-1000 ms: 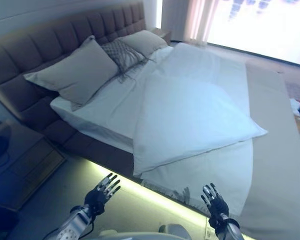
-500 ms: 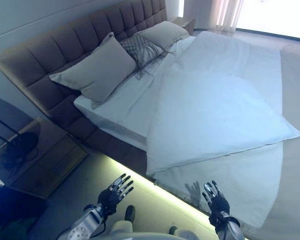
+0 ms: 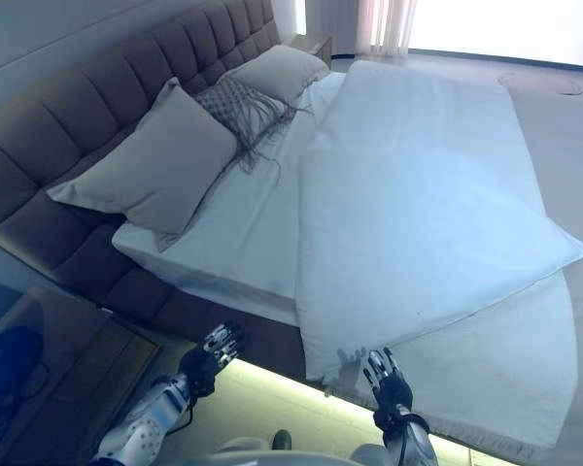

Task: Make the bed neatly

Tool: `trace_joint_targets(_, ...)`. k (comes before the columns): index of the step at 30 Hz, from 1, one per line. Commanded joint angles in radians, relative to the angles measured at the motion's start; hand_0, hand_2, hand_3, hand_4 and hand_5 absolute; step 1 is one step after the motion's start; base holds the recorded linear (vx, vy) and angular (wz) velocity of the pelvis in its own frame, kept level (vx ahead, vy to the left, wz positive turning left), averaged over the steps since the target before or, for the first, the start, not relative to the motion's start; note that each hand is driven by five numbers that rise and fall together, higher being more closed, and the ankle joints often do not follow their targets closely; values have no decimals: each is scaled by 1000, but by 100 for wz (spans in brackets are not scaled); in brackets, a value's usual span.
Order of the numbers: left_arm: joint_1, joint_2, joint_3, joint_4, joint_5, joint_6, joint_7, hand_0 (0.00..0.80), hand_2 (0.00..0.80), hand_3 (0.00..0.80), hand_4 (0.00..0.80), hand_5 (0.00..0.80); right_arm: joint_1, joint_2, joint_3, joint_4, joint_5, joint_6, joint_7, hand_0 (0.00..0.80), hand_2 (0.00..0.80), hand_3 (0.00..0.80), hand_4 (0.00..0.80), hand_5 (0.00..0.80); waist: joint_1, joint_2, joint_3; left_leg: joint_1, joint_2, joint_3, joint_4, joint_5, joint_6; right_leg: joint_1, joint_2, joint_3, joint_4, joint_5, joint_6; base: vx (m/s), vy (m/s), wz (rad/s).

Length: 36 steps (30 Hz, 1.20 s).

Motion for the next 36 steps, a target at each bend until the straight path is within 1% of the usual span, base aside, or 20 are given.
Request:
trace_joint_targets(1,11,4,37,-44,10,-36,-10,0,0,0,0,0,-10,-46,-30,-67,25,-44,7,0,0,0,0,0,-38,-44,-31,-58,-43,-27,65,18,6,21,70,1,-351,249,-9,220,-111,-25)
trace_joint_targets(4,26,1,47,-55,7,-30,-44,0,0,0,0,0,-29,-52,-36,-73,37,-46,-13,0,0,0,0,0,-50,-59,-25,-33,-45,-31,69,-23,-1,-2,81,69,-476,323,20,243,-112,-2)
trace_joint_targets(6,38,-2,54,-60,0,-32,-52,0,0,0,0,0,-27,-44,-44,-68,33,-40,-10,0,0,0,0,0,-53,-64,-23,-17,-39,-37,69,-43,-2,-11,81,92,-509,359,34,266,-131,14)
trace_joint_targets(8,46,-4,63,-66,-8,-33,-48,0,0,0,0,0,-17,-35,-51,-58,30,-34,9,0,0,0,0,0,-54,-73,-25,-5,-27,-40,77,-65,-2,-20,78,100,-512,371,44,259,-154,-4)
trace_joint_targets(12,65,-6,71,-83,-10,-52,-39,0,0,0,0,0,-2,-48,-52,-50,26,-23,55,0,0,0,0,0,-49,-87,-34,-7,9,-35,118,-90,-13,-15,91,91,-488,327,45,205,-208,7)
trace_joint_targets(16,61,-11,78,-65,-32,-63,-15,0,0,0,0,0,-14,-72,-44,-64,47,-9,40,0,0,0,0,0,-44,-91,-38,-26,59,-41,217,-39,-40,-2,115,66,-460,284,15,158,-204,26)
trace_joint_targets(17,64,-12,81,-62,-29,-69,-16,0,0,0,0,0,-16,-81,-39,-72,57,-12,32,0,0,0,0,0,-45,-91,-37,-32,79,-40,258,-18,-49,1,123,54,-448,267,0,128,-143,36)
trace_joint_targets(18,69,-14,80,-55,-25,-82,-11,0,0,0,0,0,-22,-89,-33,-71,79,-15,20,0,0,0,0,0,-44,-89,-34,-56,103,-42,339,40,-62,11,137,44,-433,241,-25,172,-182,36)
trace_joint_targets(19,74,-16,80,-47,-26,-87,-7,0,0,0,0,0,-35,-93,-35,-53,116,-7,19,0,0,0,0,0,-35,-85,-22,-118,105,-45,431,114,-68,31,151,32,-425,223,-45,149,-137,48)
trace_joint_targets(20,77,-19,79,-41,-22,-87,-11,0,0,0,0,0,-43,-90,-40,-34,127,-5,27,0,0,0,0,0,-31,-82,-15,-147,107,-43,463,135,-68,43,157,25,-422,215,-55,136,-58,57)
trace_joint_targets(21,79,-22,78,-38,-18,-83,-12,0,0,0,0,0,-51,-84,-44,-14,144,7,35,0,0,0,0,0,-24,-75,-7,-162,110,-41,453,151,-72,59,161,16,-420,207,-60,140,55,49)
trace_joint_targets(22,79,-26,69,-34,-15,-77,-11,0,0,0,0,0,-69,-73,-44,22,161,16,36,0,0,0,0,0,-12,-62,4,-163,115,-47,392,165,-81,78,158,-1,-420,198,-57,172,154,21)
trace_joint_targets(24,72,-38,56,-22,-10,-71,-8,0,0,0,0,0,-102,-57,-37,68,165,20,11,0,0,0,0,0,10,-40,15,-155,119,-82,271,191,-96,96,144,-23,-421,186,-48,207,284,16)
trace_joint_targets(26,62,-55,49,-20,3,-48,5,0,0,0,0,0,-133,-41,-41,111,166,6,-22,0,0,0,0,0,49,-13,21,-184,114,-150,101,251,-116,130,136,-27,-432,167,-44,306,361,28)
trace_joint_targets(27,52,-63,45,-6,9,-37,-1,0,0,0,0,0,-146,-31,-47,142,183,-15,-34,0,0,0,0,0,68,-6,21,-203,111,-162,35,264,-123,155,127,-30,-439,157,-40,316,288,5)
trace_joint_targets(29,24,-64,42,20,35,-17,-31,0,0,0,0,0,-156,-8,-70,184,210,-62,-54,0,0,0,0,0,79,-5,19,-228,94,-132,26,241,-124,197,94,-54,-445,147,-25,296,238,31)
trace_joint_targets(31,18,-52,48,21,63,3,-46,0,0,0,0,0,-158,18,-100,206,231,-79,-91,0,0,0,0,0,72,-19,10,-222,67,-80,72,141,-106,210,38,-65,-425,148,3,342,224,69)
trace_joint_targets(33,36,-36,52,-14,90,3,-77,0,0,0,0,0,-129,43,-125,185,240,-90,-106,0,0,0,0,0,67,-22,-2,-216,48,-63,106,113,-84,220,3,-63,-388,138,18,336,185,29)
trace_joint_targets(34,44,-24,49,-28,97,10,-87,0,0,0,0,0,-116,48,-138,186,238,-101,-111,0,0,0,0,0,66,-23,-12,-209,39,-57,111,102,-66,220,-9,-65,-367,133,17,298,138,6)
trace_joint_targets(36,48,3,36,-32,100,15,-107,0,0,0,0,0,-105,61,-164,203,243,-131,-128,0,0,0,0,0,62,-25,-25,-186,13,-45,113,89,-37,182,-38,-79,-272,185,16,290,123,4)
